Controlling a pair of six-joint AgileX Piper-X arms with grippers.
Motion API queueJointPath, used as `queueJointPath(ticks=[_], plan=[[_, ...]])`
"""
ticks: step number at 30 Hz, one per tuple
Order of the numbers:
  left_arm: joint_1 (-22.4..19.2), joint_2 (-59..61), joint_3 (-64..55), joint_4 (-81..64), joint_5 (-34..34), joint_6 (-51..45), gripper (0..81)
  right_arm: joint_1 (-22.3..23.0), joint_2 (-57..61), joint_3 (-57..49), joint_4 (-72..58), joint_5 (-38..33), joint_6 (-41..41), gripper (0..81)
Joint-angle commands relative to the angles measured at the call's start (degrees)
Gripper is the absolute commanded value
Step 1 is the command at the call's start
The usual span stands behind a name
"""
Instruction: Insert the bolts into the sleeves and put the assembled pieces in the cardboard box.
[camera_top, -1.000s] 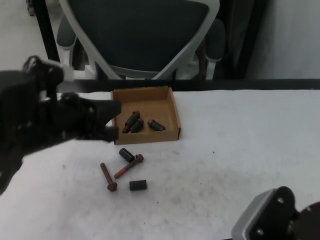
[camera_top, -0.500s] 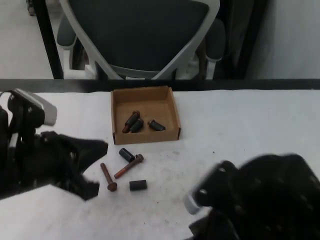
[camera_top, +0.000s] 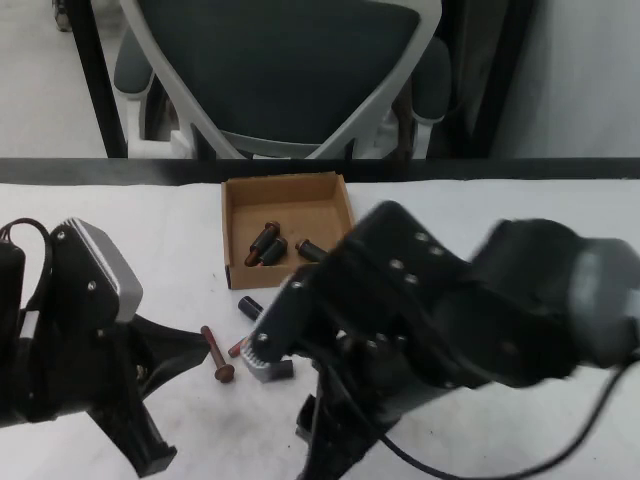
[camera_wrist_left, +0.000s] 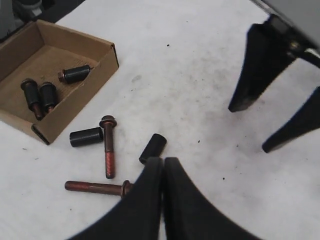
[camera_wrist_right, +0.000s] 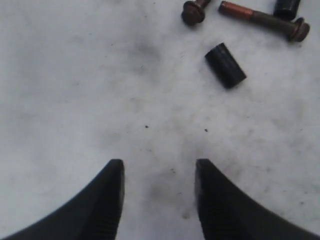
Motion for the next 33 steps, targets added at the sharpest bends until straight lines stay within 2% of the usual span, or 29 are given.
queueJointPath(ticks=[1, 5, 16, 22, 24, 27, 30, 33], plan=[[-0.2, -0.5, 0.0, -0.2, 0.4, 6.1, 0.8, -0.4, 2.6, -3.0, 1.9, 4.5, -6.7, 43.5], [-0.2, -0.5, 0.0, -0.2, 0.4, 6.3, 0.8, -0.4, 6.9, -6.6, 4.1, 5.4, -10.7, 43.5], [-0.2, -0.5, 0.0, -0.2, 0.4, 6.3, 0.8, -2.4, 19.3, -24.6, 18.8, 5.3, -12.2, 43.5], [-0.2, -0.5, 0.0, 0.4, 0.2, 6.4, 0.8, -3.0, 23.0, -29.2, 20.6, 5.3, -14.1, 43.5], [-0.1, -0.5, 0.0, 1.7, -2.1, 8.8, 0.8, -3.0, 23.6, -29.6, 20.0, 5.3, -14.4, 43.5], [-0.1, -0.5, 0.0, 4.5, -10.1, 12.1, 0.8, -3.0, 24.0, -29.6, 19.0, 5.3, -14.5, 43.5], [0.1, -0.5, 0.0, 4.5, -19.3, 11.6, 0.8, -3.0, 24.2, -29.6, 18.3, 5.3, -14.5, 43.5], [2.3, -0.5, 0.0, 3.3, -22.4, 8.4, 0.8, -3.0, 24.2, -29.6, 18.1, 5.3, -14.5, 43.5]])
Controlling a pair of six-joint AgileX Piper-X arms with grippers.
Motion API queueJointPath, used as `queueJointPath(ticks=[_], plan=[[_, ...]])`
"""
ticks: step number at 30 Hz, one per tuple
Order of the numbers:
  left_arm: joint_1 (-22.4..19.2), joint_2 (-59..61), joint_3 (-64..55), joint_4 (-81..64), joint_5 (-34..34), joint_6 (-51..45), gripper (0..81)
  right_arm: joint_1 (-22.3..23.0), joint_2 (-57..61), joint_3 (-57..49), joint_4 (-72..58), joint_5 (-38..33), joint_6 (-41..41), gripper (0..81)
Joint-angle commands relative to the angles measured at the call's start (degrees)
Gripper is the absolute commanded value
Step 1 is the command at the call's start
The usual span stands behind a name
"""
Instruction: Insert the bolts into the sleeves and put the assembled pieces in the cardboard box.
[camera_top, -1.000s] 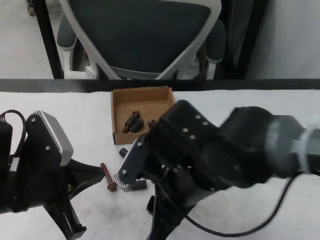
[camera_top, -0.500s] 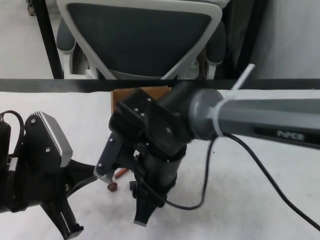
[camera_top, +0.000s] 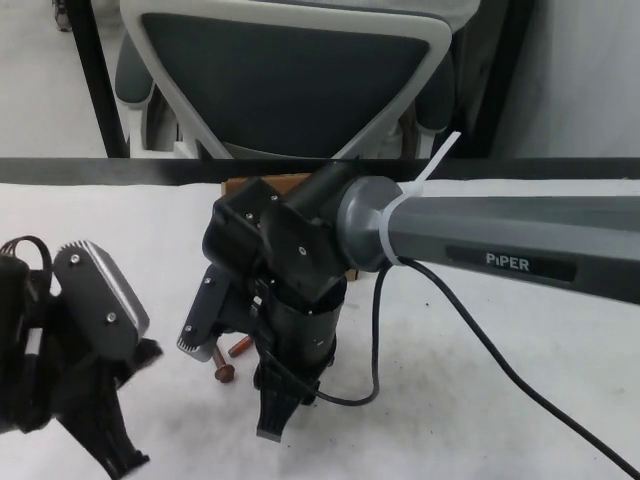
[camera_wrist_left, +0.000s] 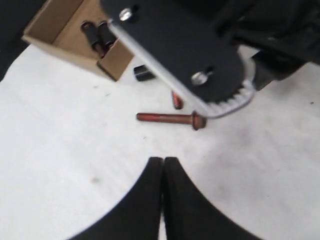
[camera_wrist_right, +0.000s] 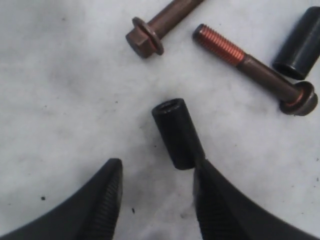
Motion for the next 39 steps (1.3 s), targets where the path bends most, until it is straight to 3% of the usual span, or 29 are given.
queueJointPath(ticks=[1, 6, 10, 31, 34, 37, 39], plan=[[0.8, -0.5, -0.2, -1.5, -2.6, -2.7, 0.8, 0.1, -0.3, -0.7, -0.3, 0.0, -1.2, 43.5], [7.2, -0.5, -0.2, -2.6, -2.5, -9.7, 0.8, 0.1, -0.3, -0.7, -2.1, 0.0, -1.4, 43.5], [9.8, -0.5, -0.2, -2.8, -0.3, -11.6, 0.8, 0.1, -0.3, -0.7, -4.4, -1.7, -1.6, 43.5], [10.2, -0.5, -0.2, -3.4, 0.9, -11.6, 0.8, -1.5, 3.3, -0.7, -5.9, -4.7, -1.2, 43.3], [10.2, -0.5, -0.2, -3.3, 1.0, -11.6, 0.8, -1.5, 3.3, -0.7, -5.9, -4.7, -1.0, 30.8], [10.2, -0.5, -0.2, -3.3, 3.9, -11.6, 0.8, -1.5, 3.3, -0.7, -5.6, -5.2, -0.5, 3.2], [10.2, -0.5, -0.2, -3.5, 5.0, -10.9, 0.8, -2.0, 3.3, -0.7, -5.0, -8.0, -0.1, 0.3]])
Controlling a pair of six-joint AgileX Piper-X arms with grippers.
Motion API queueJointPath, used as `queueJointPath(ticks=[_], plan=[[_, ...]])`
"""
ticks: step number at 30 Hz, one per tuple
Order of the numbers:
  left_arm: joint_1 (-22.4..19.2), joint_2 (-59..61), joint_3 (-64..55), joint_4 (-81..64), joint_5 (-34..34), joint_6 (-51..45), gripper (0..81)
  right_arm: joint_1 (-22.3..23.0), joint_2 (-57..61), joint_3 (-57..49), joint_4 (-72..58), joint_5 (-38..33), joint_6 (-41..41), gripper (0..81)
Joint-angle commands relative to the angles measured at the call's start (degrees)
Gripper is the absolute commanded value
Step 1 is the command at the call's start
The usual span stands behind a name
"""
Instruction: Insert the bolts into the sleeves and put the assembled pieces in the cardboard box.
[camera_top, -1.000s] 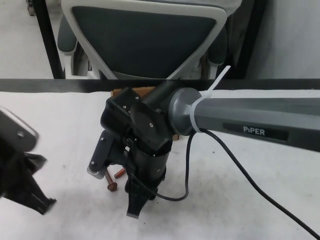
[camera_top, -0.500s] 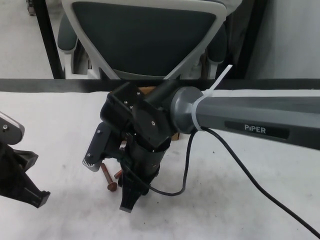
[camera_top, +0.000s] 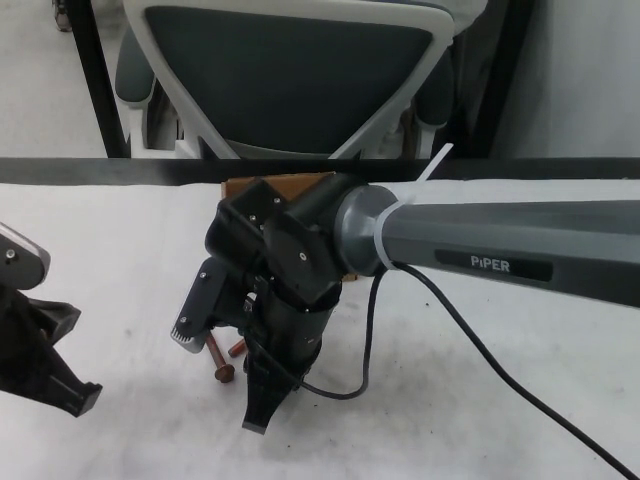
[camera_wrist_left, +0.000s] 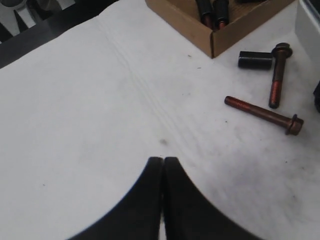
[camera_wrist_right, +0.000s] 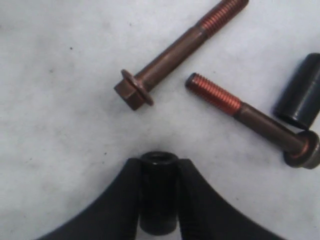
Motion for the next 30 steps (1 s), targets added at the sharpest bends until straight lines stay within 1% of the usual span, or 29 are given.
queueJointPath(ticks=[1, 4, 9, 15, 18, 21, 24, 27, 30], plan=[[0.1, -0.5, -0.2, -0.7, 3.3, 0.8, 0.8, -0.5, 0.4, -0.2, 1.3, -3.2, 0.8, 0.2], [0.0, -0.5, -0.2, -0.7, 3.4, 1.5, 0.8, -1.0, 0.1, -0.2, 2.8, -3.5, 1.4, 0.3], [0.0, -0.5, -0.2, -2.6, 8.9, 1.5, 0.8, -1.1, -2.0, 0.9, 4.2, -3.5, 1.8, 0.3], [-0.5, -0.5, -0.2, -3.3, 13.4, 0.9, 0.8, -1.1, -9.1, 6.3, 1.3, -3.6, 1.9, 0.3], [-3.3, -0.5, -0.2, -3.8, 14.4, 0.1, 0.8, -1.1, -14.7, 11.0, -1.9, -3.8, 3.5, 0.3], [-7.2, -0.5, -0.2, -6.4, 13.6, -3.8, 0.8, -1.1, -20.8, 17.5, -5.6, -4.1, 5.7, 0.3], [-10.4, -0.5, -0.2, -9.6, 9.0, -7.0, 0.8, -1.1, -27.5, 24.6, -10.2, -6.8, 8.3, 0.3], [-12.7, -0.5, -1.1, -10.1, 6.6, -8.1, 0.8, -1.1, -34.5, 32.5, -16.4, -8.4, 12.5, 0.3], [-14.2, -0.5, -2.3, -10.1, 5.4, -8.6, 0.8, -0.9, -42.2, 40.1, -22.3, -9.1, 16.1, 0.3]])
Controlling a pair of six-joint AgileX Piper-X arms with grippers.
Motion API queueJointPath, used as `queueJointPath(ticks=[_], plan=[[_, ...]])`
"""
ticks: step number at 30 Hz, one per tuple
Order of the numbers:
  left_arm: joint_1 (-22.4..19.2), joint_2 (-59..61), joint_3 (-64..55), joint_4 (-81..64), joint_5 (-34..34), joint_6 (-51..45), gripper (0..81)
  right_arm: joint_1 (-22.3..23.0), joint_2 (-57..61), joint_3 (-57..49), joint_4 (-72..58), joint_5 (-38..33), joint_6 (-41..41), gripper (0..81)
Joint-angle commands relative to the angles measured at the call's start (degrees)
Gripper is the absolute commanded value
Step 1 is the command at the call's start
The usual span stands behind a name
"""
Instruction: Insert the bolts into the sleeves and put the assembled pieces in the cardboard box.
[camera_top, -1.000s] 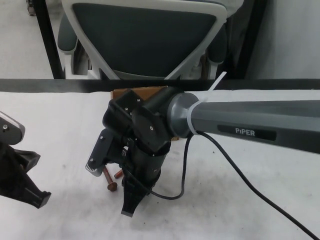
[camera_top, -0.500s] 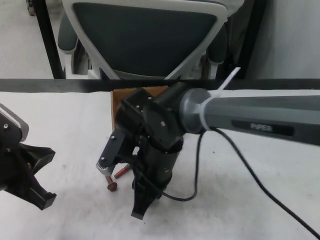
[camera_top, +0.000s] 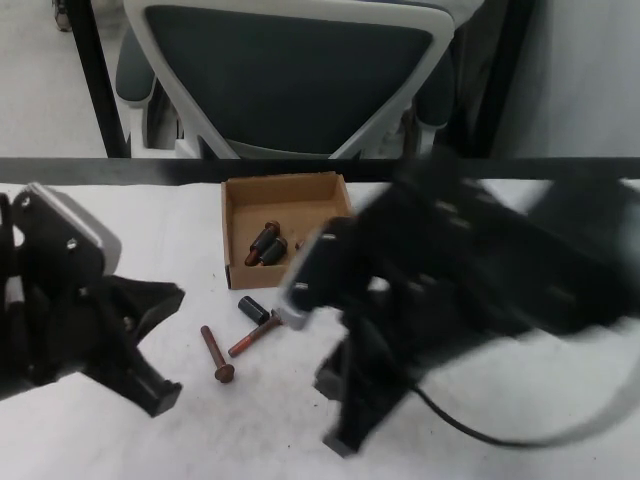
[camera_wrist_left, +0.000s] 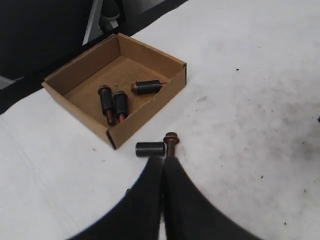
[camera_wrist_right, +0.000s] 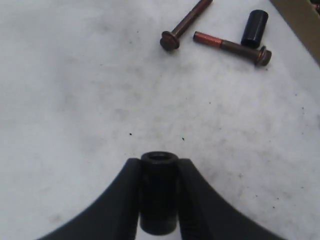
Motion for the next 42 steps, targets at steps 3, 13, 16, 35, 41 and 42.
queueJointPath(ticks=[3, 13, 16, 35, 41, 42], plan=[[-1.5, -0.2, -3.0, -1.0, -2.1, -3.9, 0.8, 0.1, -14.0, 13.0, -10.6, -2.1, 7.5, 0.3], [-2.0, 9.5, -14.5, 14.1, -2.1, -8.0, 0.8, 5.0, -26.6, 25.9, -20.4, -2.1, 13.2, 0.3], [-2.1, 14.2, -18.6, 18.8, -1.3, -8.3, 0.8, 6.7, -27.8, 27.4, -21.2, -2.0, 14.0, 0.3], [-6.7, 35.0, -33.9, 31.0, -4.4, -9.6, 41.5, 7.6, -27.9, 28.1, -21.8, -0.6, 14.0, 0.3], [-6.7, 39.0, -37.4, 37.8, -5.7, -10.9, 36.7, 7.6, -27.9, 28.1, -21.9, 0.0, 14.0, 0.3], [-6.7, 39.7, -37.9, 38.5, -5.4, -10.9, 35.4, 7.6, -27.9, 28.1, -21.9, 0.0, 14.0, 0.3]])
